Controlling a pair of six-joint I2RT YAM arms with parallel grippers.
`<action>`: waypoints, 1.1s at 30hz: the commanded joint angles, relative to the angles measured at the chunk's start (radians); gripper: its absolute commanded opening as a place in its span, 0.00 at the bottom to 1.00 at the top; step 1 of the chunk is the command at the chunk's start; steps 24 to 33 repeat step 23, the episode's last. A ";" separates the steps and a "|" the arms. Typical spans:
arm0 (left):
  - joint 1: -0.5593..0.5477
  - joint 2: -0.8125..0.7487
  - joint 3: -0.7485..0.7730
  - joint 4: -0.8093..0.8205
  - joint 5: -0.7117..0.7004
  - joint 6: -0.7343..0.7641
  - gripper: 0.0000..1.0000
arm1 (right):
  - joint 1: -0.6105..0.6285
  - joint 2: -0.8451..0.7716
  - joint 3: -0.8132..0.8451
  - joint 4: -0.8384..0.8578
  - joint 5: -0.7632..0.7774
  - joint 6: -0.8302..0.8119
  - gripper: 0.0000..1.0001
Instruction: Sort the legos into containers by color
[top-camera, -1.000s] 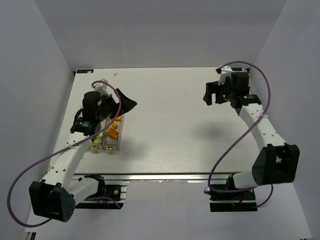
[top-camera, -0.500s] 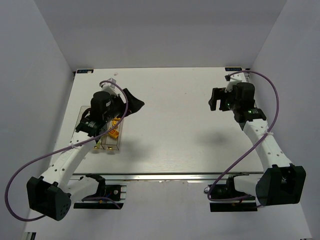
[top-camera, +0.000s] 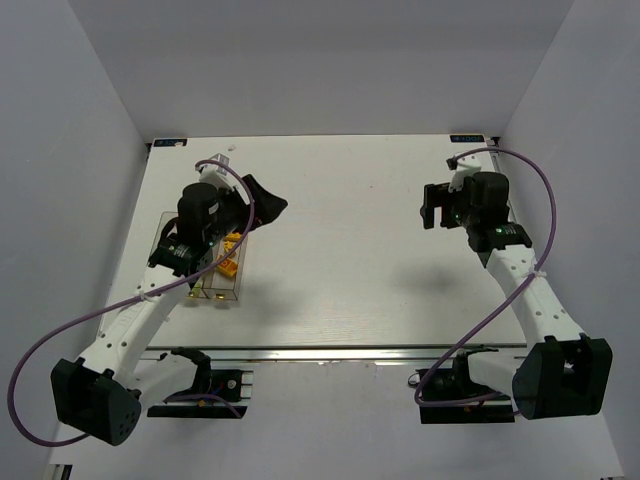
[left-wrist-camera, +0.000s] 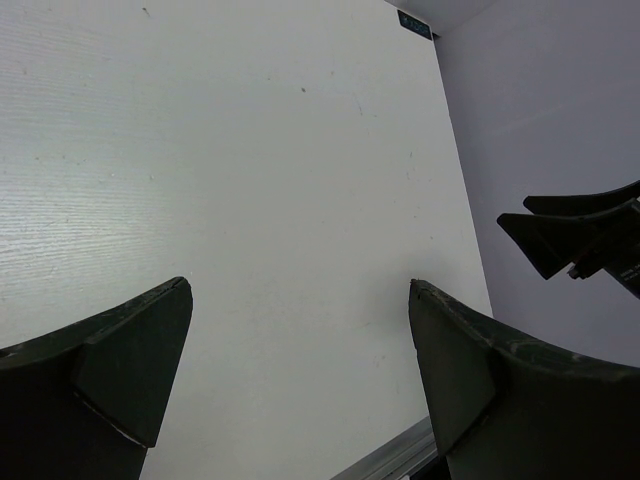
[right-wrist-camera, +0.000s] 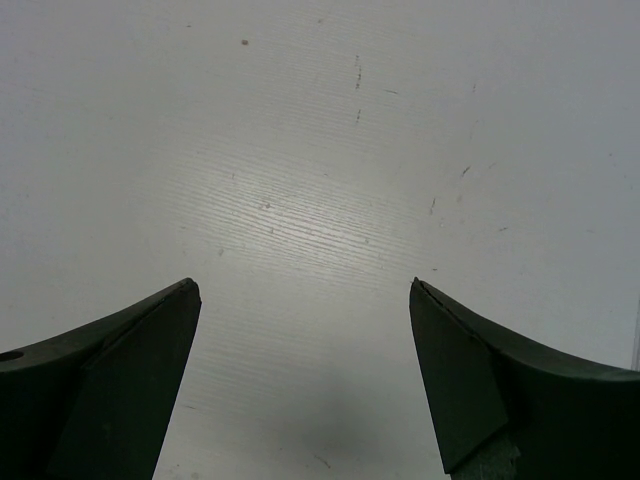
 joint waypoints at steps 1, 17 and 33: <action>-0.002 -0.025 0.031 0.038 -0.008 0.020 0.98 | 0.000 -0.029 -0.007 0.045 -0.003 -0.037 0.89; -0.002 -0.041 0.013 0.038 -0.026 0.022 0.98 | 0.000 -0.055 -0.052 0.081 -0.015 -0.039 0.89; -0.002 -0.049 -0.003 0.045 -0.032 0.019 0.98 | 0.000 -0.074 -0.089 0.114 -0.017 -0.056 0.89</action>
